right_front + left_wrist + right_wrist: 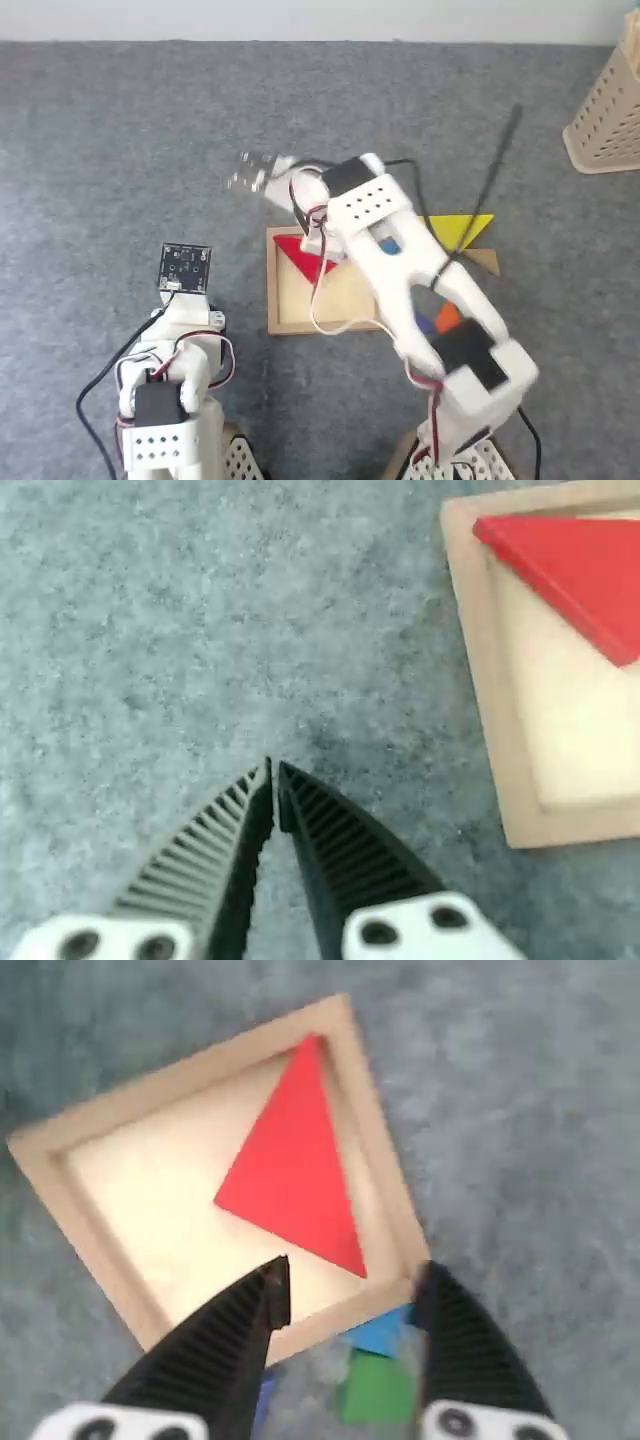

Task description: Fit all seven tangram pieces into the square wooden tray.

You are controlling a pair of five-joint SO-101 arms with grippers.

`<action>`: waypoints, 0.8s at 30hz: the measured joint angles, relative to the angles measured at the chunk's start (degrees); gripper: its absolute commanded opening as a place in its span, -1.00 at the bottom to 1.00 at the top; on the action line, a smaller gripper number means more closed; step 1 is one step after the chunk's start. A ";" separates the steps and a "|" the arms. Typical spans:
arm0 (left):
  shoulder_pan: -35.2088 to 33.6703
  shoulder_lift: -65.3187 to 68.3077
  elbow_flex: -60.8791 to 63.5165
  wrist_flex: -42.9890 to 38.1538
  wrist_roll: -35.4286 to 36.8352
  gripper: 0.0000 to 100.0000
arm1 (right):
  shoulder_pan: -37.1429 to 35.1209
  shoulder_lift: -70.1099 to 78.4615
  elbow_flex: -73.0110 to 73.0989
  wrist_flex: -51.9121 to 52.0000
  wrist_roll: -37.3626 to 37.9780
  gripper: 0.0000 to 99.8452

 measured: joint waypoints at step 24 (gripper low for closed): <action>0.00 0.00 0.00 0.00 0.00 -0.98 | -2.55 -13.71 42.02 -45.98 -25.93 -0.97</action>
